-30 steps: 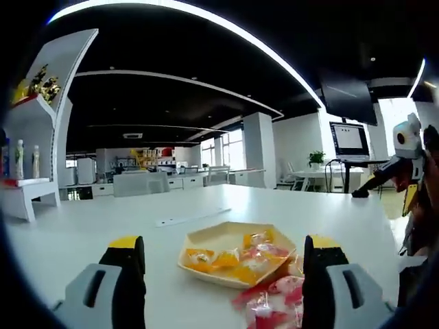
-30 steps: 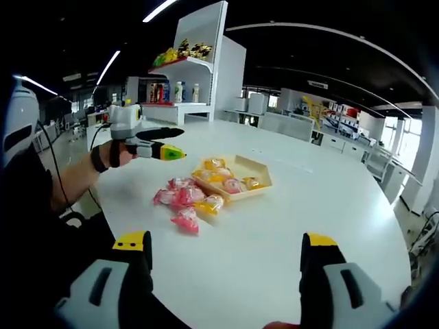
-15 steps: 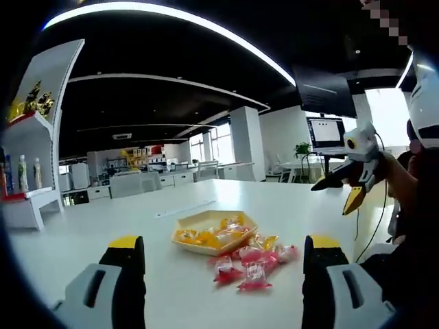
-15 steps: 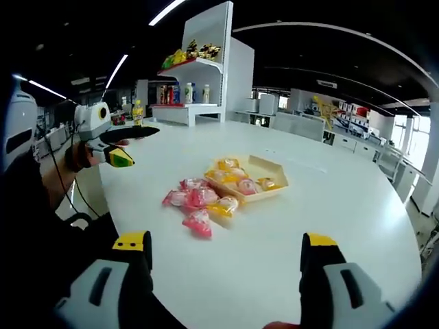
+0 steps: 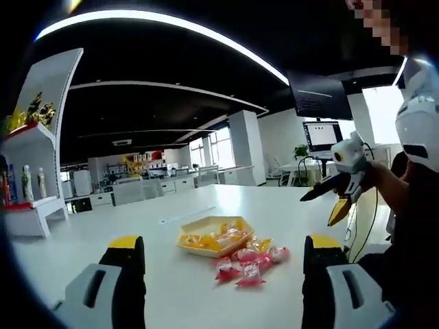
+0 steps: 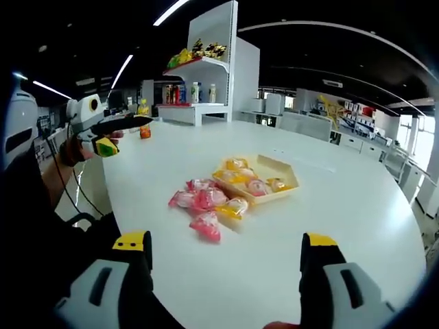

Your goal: Pick up the marshmallows scattered on the table and place them into the bowl on the table

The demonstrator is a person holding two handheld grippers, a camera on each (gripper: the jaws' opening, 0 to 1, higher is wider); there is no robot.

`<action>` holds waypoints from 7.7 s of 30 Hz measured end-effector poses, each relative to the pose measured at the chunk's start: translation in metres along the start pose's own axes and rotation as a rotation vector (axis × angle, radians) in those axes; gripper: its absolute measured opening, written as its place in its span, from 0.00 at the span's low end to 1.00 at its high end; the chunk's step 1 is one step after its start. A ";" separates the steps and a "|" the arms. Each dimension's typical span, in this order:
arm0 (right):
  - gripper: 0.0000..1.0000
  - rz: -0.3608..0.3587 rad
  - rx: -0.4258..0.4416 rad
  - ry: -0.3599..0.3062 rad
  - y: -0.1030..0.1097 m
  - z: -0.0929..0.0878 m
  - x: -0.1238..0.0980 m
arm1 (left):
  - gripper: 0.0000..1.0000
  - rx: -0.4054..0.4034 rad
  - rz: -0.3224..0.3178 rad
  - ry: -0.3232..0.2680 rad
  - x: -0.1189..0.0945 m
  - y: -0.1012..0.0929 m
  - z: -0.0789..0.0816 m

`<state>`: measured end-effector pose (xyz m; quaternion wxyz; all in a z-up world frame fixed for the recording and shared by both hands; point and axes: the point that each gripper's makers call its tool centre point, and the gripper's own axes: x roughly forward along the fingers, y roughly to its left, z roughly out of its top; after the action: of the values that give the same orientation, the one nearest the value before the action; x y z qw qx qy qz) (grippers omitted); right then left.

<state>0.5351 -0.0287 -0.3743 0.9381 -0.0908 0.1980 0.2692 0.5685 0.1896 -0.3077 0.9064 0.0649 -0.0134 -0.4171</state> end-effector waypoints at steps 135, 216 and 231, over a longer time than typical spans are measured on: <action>0.39 0.167 0.097 0.058 0.044 -0.029 0.106 | 0.95 0.030 -0.137 0.074 0.000 -0.032 -0.013; 0.14 0.139 0.141 -0.003 0.035 -0.014 0.087 | 0.95 0.070 -0.115 0.126 -0.004 -0.032 -0.023; 0.14 0.121 0.128 -0.033 0.035 -0.004 0.064 | 0.95 0.092 -0.123 0.131 -0.003 -0.037 -0.023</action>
<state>0.5647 0.0296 -0.4073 0.9272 -0.0142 0.2047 0.3134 0.5403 0.1705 -0.3356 0.8741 0.1345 0.0308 -0.4657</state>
